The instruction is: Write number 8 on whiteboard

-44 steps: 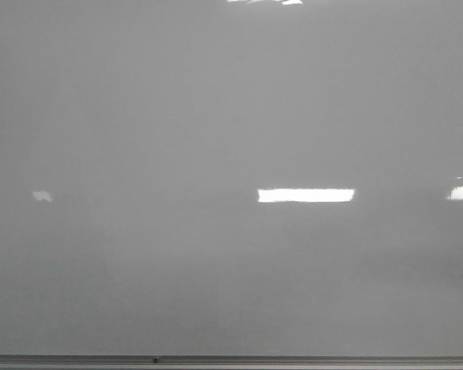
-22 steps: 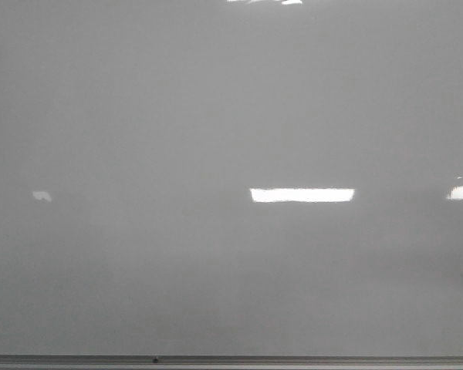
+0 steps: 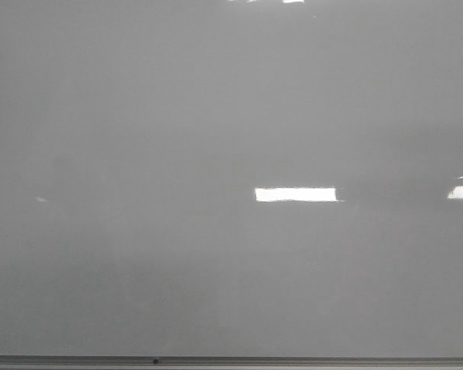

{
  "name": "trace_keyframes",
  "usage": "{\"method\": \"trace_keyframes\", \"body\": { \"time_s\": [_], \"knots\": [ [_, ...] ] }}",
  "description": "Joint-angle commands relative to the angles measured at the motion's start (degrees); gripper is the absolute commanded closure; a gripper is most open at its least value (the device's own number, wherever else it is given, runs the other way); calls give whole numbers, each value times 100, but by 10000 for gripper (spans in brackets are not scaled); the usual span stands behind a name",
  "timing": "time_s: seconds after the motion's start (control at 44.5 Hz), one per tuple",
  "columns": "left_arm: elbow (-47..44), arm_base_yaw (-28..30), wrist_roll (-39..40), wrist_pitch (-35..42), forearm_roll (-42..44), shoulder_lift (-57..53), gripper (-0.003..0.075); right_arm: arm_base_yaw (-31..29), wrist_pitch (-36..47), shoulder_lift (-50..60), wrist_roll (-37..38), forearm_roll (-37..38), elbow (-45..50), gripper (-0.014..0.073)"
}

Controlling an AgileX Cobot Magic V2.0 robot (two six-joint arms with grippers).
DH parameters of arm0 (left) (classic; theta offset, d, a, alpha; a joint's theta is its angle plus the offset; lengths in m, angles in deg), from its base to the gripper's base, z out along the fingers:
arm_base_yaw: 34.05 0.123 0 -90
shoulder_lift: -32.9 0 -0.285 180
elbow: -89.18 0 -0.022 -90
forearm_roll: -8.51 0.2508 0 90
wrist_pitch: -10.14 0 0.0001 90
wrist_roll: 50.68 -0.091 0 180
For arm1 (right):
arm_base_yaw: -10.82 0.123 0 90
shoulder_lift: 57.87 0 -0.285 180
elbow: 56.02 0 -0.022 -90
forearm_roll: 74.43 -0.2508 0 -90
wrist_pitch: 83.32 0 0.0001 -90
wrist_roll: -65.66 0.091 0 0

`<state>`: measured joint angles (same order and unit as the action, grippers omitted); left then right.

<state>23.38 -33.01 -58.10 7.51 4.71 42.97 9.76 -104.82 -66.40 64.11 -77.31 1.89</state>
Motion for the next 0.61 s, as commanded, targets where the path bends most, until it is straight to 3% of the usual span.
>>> {"method": "trace_keyframes", "body": {
  "time_s": [0.0, 0.112, 0.36, 0.404, 0.472, 0.584],
  "knots": [
    [657, 14, 65, -234, -17, 695, 739, 7, 79, -560, -29, 53, -647, 661],
    [1055, 14, 65, -691, -17, 1471, 739, 7, 122, -1130, -29, 53, -912, 661],
    [1269, 14, 65, -698, -17, 2115, 706, 7, 150, -1581, -29, 53, -959, 659],
    [1269, 14, 65, -695, -17, 2115, 648, 7, 150, -1581, -29, 53, -959, 645],
    [1269, 14, 65, -674, -17, 2115, 502, 7, 177, -1581, -29, 53, -959, 570],
    [1269, 14, 65, -625, -30, 2115, 167, 7, 175, -1581, -29, 53, -959, 322]
  ]
}}
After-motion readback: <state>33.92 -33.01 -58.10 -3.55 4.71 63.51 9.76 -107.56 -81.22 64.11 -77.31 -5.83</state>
